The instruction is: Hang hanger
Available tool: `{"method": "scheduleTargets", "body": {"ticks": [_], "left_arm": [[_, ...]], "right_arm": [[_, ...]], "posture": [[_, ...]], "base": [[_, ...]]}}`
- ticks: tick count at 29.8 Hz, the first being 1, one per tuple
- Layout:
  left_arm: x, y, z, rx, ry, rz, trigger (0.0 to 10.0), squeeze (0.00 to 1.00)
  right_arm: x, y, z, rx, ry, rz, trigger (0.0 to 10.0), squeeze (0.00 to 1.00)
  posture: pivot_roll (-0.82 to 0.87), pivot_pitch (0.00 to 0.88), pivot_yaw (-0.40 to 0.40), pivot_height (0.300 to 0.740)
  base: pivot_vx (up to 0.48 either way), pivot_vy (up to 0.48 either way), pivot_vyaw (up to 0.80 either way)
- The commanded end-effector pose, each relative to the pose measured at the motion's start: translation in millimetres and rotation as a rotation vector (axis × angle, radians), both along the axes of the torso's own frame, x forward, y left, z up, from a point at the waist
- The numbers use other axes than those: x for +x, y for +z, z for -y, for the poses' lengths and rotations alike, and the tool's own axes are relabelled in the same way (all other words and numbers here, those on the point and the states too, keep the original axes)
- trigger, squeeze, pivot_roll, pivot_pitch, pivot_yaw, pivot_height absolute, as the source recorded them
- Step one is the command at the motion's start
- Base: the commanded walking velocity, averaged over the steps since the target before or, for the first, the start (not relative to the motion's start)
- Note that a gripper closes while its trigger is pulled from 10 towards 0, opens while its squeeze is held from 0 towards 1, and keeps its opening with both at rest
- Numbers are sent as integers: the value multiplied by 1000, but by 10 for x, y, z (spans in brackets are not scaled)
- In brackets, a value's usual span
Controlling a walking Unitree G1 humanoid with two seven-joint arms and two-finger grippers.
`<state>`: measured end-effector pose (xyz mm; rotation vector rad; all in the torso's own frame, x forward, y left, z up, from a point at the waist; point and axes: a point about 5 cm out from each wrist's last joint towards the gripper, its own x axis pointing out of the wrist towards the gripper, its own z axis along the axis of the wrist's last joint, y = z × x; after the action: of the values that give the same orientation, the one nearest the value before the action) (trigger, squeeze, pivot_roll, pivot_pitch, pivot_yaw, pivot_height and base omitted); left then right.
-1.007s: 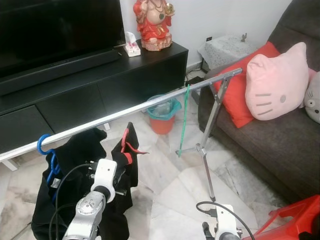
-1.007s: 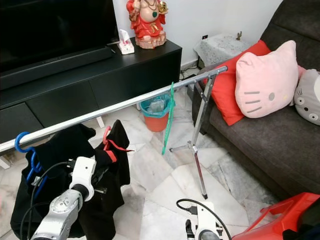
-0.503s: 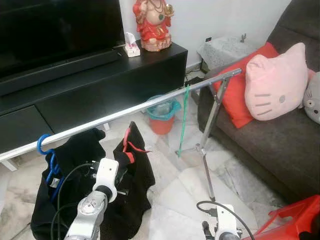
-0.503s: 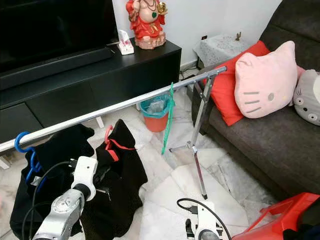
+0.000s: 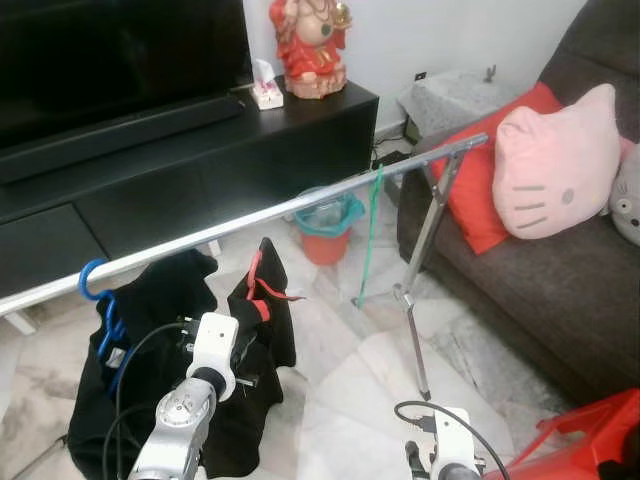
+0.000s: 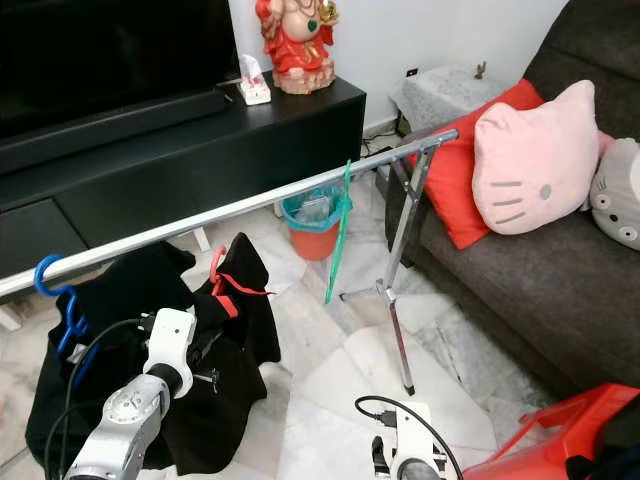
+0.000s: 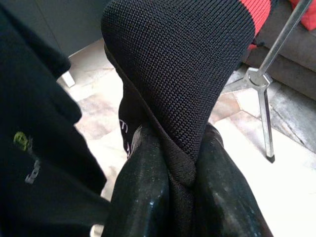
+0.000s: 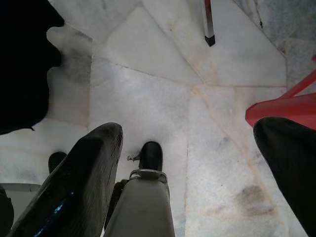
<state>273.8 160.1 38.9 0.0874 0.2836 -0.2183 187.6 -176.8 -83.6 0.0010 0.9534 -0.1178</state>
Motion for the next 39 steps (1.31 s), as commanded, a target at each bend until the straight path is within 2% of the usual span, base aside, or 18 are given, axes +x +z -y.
{"method": "scheduleTargets", "body": {"ticks": [1,39], "left_arm": [[14,57,1,-14,1,24,10000,0],[10,55,78,-25,-28,14,10000,0]], "right_arm": [[7,3,-4,1,0,0,10000,0],[-6,-4,-2,-14,18,-7,10000,0]], "posture": [[57,0,6,740],[49,0,10,740]], "base": [[-244,0,0],[-268,0,0]]}}
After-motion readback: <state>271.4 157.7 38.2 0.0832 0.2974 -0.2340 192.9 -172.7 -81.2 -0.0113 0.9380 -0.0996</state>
